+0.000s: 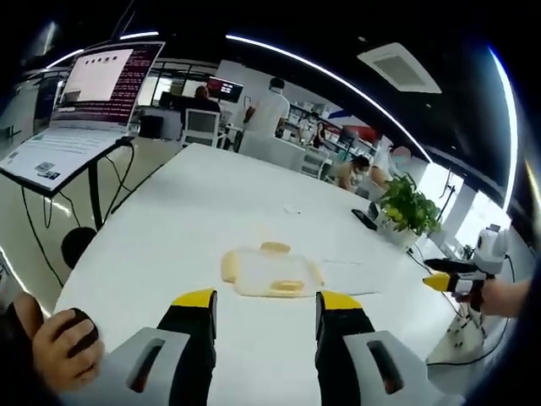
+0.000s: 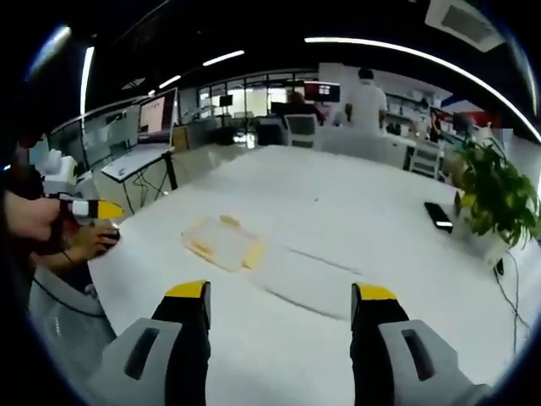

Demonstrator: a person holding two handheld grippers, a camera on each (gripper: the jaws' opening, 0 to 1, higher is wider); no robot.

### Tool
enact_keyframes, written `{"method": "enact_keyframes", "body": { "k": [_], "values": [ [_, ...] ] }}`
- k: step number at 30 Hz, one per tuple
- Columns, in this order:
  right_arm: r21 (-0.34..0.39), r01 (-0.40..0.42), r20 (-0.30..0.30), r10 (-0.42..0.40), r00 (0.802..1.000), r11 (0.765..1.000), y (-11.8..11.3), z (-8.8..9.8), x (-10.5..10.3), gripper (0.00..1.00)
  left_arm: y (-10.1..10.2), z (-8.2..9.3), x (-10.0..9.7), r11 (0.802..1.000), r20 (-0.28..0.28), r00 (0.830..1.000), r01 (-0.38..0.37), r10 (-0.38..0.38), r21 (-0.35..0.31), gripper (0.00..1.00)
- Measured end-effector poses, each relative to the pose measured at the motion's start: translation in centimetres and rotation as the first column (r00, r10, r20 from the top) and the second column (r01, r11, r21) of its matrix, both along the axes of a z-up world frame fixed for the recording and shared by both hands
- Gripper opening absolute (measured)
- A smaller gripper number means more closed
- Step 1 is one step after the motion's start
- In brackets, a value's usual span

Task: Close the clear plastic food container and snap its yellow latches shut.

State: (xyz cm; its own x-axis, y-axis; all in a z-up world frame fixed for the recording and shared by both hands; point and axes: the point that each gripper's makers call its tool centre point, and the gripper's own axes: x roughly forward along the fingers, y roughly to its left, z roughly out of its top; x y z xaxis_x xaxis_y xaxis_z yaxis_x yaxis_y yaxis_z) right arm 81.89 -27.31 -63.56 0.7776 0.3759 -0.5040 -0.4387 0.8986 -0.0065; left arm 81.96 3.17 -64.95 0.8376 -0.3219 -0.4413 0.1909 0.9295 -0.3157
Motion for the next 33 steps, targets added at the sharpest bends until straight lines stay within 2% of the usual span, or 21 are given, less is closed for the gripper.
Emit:
{"method": "enact_keyframes", "body": {
  "k": [5, 12, 15, 18, 20, 33],
  "values": [
    [0.044, -0.017, -0.022, 0.018, 1.000, 0.999, 1.1, 0.1, 1.0, 0.65, -0.5, 0.0, 1.1, 1.000, 0.001, 1.000, 0.016, -0.016, -0.006, 0.41],
    [0.052, -0.073, -0.024, 0.074, 0.997, 0.996, 2.8, 0.2, 2.7, 0.65, -1.4, -0.8, 2.2, 0.998, -0.005, 0.998, 0.060, -0.060, 0.009, 0.41],
    [0.046, -0.124, -0.018, 0.125, 0.992, 0.991, 3.9, 0.4, 3.6, 0.65, -1.6, -1.4, 2.5, 0.997, -0.010, 0.997, 0.076, -0.076, 0.014, 0.41],
    [0.073, -0.176, -0.041, 0.179, 0.983, 0.982, 4.9, 0.2, 4.1, 0.66, -1.9, -1.9, 2.6, 0.995, -0.022, 0.995, 0.097, -0.097, 0.013, 0.41],
    [0.063, -0.194, -0.040, 0.196, 0.980, 0.979, 5.1, 0.1, 4.4, 0.65, -2.4, -2.1, 2.8, 0.992, -0.032, 0.992, 0.122, -0.122, 0.003, 0.40],
    [0.006, -0.315, -0.060, 0.315, 0.947, 0.949, 6.8, -1.2, 6.4, 0.64, -2.5, -2.2, 5.2, 0.980, -0.042, 0.980, 0.196, -0.194, 0.045, 0.41]
  ]
}}
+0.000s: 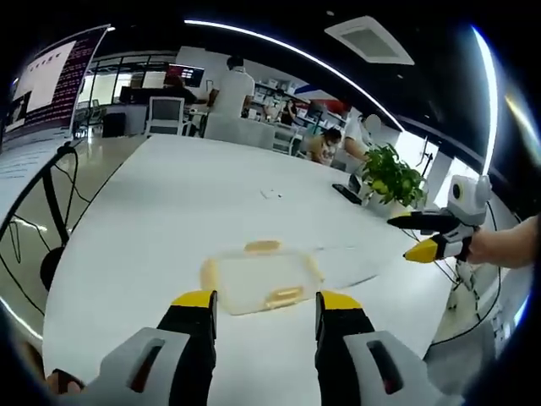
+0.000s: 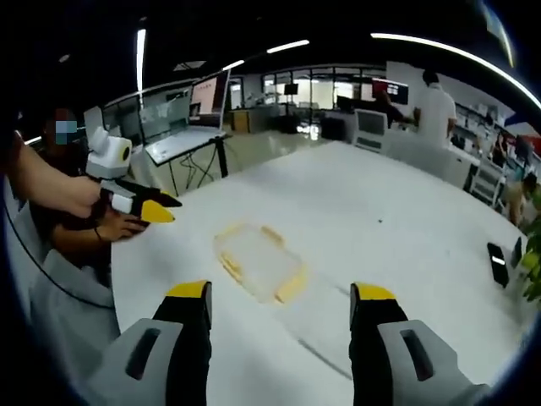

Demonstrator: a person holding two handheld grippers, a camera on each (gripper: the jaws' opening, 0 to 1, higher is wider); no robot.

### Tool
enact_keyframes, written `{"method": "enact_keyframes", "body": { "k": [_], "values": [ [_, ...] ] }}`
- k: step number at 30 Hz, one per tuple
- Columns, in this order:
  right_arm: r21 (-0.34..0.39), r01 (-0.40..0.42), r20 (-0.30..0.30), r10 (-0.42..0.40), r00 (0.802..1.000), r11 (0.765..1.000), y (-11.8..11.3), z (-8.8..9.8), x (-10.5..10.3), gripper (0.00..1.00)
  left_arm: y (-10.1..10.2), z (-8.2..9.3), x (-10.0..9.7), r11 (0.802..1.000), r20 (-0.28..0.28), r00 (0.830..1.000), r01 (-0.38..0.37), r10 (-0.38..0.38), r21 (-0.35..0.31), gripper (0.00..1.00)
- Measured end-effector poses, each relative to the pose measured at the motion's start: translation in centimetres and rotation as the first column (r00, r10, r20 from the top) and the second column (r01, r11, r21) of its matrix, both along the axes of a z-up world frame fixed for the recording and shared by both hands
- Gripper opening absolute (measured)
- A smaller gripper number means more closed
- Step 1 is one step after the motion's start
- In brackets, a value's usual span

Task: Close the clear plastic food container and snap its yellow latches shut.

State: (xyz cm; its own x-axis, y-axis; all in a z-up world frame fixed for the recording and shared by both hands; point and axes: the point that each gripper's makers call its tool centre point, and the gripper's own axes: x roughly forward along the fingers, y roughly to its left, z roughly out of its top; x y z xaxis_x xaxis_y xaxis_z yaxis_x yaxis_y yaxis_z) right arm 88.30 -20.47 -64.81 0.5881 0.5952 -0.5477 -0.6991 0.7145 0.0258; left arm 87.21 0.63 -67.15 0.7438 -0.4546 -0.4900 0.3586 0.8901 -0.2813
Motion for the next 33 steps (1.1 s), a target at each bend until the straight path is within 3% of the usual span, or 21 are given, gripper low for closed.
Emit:
{"method": "enact_keyframes", "body": {
  "k": [9, 17, 20, 26, 33],
  "values": [
    [-0.006, -0.049, -0.032, 0.049, 0.998, 0.999, 1.3, -0.9, 1.0, 0.65, -0.6, -0.2, 0.9, 0.999, -0.004, 0.999, 0.049, -0.049, 0.004, 0.43],
    [-0.031, -0.127, -0.057, 0.125, 0.991, 0.991, 2.7, -1.5, 1.9, 0.65, -0.7, -0.3, 1.8, 0.990, -0.021, 0.991, 0.133, -0.132, 0.053, 0.44],
    [-0.044, -0.161, -0.072, 0.158, 0.985, 0.986, 3.2, -1.8, 2.0, 0.65, -0.8, -0.3, 2.2, 0.976, -0.019, 0.981, 0.194, -0.193, 0.100, 0.44],
    [-0.069, -0.234, -0.084, 0.228, 0.970, 0.970, 4.2, -2.3, 2.7, 0.65, -0.8, 0.2, 3.4, 0.958, -0.023, 0.966, 0.257, -0.256, 0.124, 0.44],
    [-0.109, -0.296, -0.107, 0.285, 0.953, 0.949, 5.0, -3.6, 2.8, 0.66, -1.5, 1.1, 5.0, 0.918, -0.018, 0.933, 0.356, -0.359, 0.175, 0.45]
  ]
}}
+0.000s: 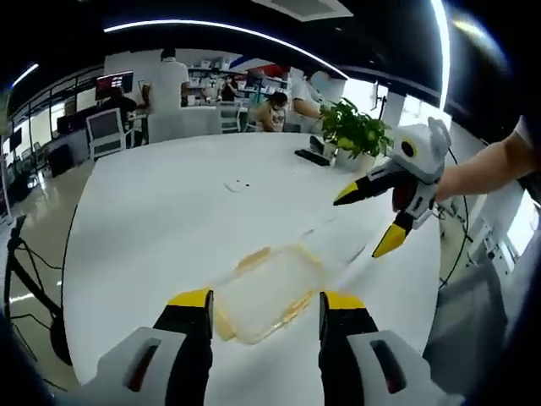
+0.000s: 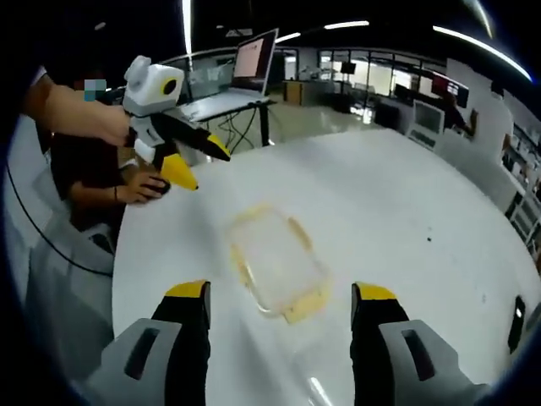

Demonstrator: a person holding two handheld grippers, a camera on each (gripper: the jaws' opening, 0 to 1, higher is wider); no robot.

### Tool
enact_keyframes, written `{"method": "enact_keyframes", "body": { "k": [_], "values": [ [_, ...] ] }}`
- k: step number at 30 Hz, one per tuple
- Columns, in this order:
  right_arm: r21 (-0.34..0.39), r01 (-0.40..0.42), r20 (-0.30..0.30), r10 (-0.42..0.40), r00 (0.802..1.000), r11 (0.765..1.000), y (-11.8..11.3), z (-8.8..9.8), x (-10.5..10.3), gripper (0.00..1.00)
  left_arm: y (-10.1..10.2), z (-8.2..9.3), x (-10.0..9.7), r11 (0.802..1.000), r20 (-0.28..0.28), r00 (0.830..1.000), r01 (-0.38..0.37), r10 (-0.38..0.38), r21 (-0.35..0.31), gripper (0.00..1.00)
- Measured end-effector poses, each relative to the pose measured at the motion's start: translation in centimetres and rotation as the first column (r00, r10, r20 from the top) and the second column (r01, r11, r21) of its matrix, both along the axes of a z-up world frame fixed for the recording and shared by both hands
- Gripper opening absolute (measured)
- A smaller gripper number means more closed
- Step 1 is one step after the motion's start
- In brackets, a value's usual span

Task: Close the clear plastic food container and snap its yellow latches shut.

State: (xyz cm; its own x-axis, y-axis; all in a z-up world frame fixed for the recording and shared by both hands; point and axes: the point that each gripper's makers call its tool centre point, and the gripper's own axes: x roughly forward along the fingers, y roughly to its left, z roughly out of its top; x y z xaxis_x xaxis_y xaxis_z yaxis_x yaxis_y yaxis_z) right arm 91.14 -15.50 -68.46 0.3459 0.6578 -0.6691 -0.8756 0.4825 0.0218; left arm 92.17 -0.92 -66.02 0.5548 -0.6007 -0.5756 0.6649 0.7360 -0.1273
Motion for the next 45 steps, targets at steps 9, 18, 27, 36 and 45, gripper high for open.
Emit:
{"method": "enact_keyframes", "body": {
  "k": [9, 18, 27, 36, 45],
  "values": [
    [-0.056, -0.057, -0.008, 0.057, 0.998, 0.997, 0.2, -1.0, 0.9, 0.65, -1.1, -0.4, 0.3, 0.981, 0.022, 0.984, 0.177, -0.179, 0.076, 0.47],
    [-0.098, -0.123, -0.012, 0.122, 0.992, 0.988, 0.8, -1.9, 1.5, 0.65, -0.9, -1.3, 0.1, 0.947, -0.002, 0.959, 0.281, -0.285, 0.157, 0.49],
    [-0.170, -0.226, -0.003, 0.229, 0.973, 0.959, 1.0, -3.0, 1.6, 0.65, -0.9, -2.5, 0.4, 0.872, -0.027, 0.902, 0.424, -0.431, 0.246, 0.51],
    [-0.276, -0.357, -0.022, 0.366, 0.930, 0.892, 0.4, -4.9, 1.2, 0.63, -1.0, -4.1, 0.2, 0.740, -0.095, 0.804, 0.580, -0.587, 0.339, 0.50],
    [-0.372, -0.443, -0.026, 0.468, 0.883, 0.816, 0.4, -6.9, 1.2, 0.63, 0.1, -6.6, 0.9, 0.629, -0.178, 0.735, 0.660, -0.654, 0.410, 0.50]
  ]
}}
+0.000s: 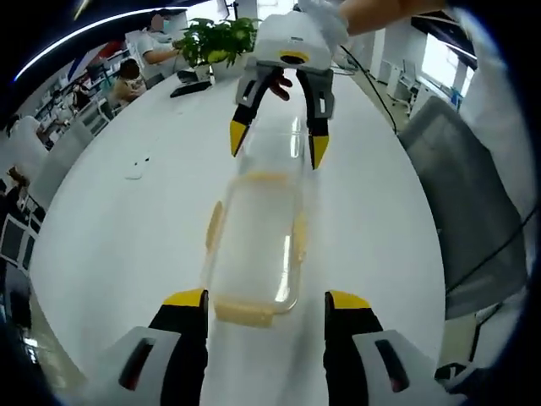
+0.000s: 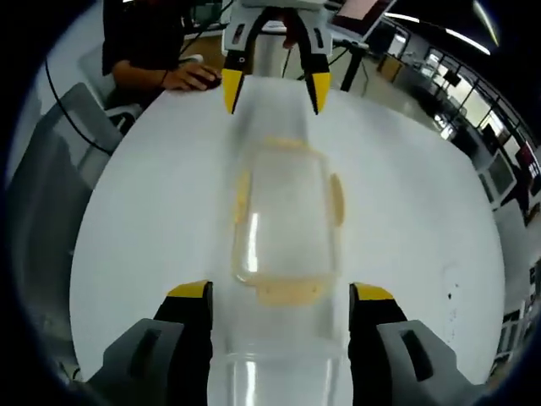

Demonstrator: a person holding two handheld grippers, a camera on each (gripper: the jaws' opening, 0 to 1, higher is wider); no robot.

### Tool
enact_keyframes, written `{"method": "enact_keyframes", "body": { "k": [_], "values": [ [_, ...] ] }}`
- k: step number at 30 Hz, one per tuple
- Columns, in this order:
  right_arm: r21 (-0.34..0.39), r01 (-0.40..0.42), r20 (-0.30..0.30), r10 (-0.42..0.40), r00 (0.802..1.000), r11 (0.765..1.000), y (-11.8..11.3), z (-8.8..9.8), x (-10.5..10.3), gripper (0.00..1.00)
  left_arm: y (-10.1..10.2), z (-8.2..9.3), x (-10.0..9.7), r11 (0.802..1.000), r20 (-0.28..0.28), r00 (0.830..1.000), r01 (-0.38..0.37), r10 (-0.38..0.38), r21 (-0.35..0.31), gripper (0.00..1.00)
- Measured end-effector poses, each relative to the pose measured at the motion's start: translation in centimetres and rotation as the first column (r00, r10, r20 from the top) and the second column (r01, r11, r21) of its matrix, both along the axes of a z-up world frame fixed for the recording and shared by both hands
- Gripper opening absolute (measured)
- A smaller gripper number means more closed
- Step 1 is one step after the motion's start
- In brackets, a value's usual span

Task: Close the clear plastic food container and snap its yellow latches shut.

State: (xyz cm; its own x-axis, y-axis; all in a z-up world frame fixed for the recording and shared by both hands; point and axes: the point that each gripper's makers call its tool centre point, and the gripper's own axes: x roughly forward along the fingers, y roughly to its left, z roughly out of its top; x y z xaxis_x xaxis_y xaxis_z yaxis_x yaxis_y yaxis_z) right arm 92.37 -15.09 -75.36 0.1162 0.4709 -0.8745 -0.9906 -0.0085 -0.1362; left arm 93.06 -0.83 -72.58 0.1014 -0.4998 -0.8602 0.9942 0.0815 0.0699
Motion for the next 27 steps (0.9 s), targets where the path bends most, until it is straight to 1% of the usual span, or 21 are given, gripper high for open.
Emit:
{"method": "enact_keyframes", "body": {
  "k": [1, 2, 6, 10, 17, 22, 27],
  "values": [
    [-0.010, -0.008, 0.000, 0.008, 1.000, 1.000, 0.0, -0.2, 0.0, 0.63, 0.2, -0.4, -0.1, 0.999, 0.000, 0.999, 0.035, -0.035, 0.025, 0.50],
    [-0.013, -0.011, 0.000, 0.011, 1.000, 1.000, 0.0, -0.3, 0.1, 0.63, 0.2, -0.6, -0.1, 0.998, 0.003, 0.999, 0.051, -0.051, 0.037, 0.50],
    [-0.018, -0.016, -0.002, 0.016, 1.000, 1.000, 0.3, -0.6, 0.4, 0.63, 0.3, -1.3, 0.5, 0.996, 0.005, 0.997, 0.070, -0.071, 0.058, 0.50],
    [-0.019, -0.014, -0.012, 0.013, 1.000, 1.000, 0.4, -0.8, 0.9, 0.63, 0.6, -2.0, 1.4, 0.995, -0.003, 0.998, 0.066, -0.066, 0.069, 0.50],
    [-0.031, 0.005, -0.035, -0.006, 0.999, 0.999, 0.1, -1.2, 1.5, 0.62, 1.2, -3.5, 2.1, 0.992, -0.027, 0.997, 0.080, -0.078, 0.101, 0.50],
    [-0.039, 0.001, -0.040, -0.003, 0.999, 0.999, 0.1, -1.5, 1.5, 0.62, 1.5, -4.3, 2.0, 0.989, -0.038, 0.996, 0.085, -0.081, 0.117, 0.50],
    [-0.046, 0.005, -0.046, -0.007, 0.999, 0.999, 0.0, -1.8, 1.7, 0.61, 1.6, -4.5, 2.2, 0.990, -0.048, 0.996, 0.080, -0.075, 0.118, 0.50]
  ]
}}
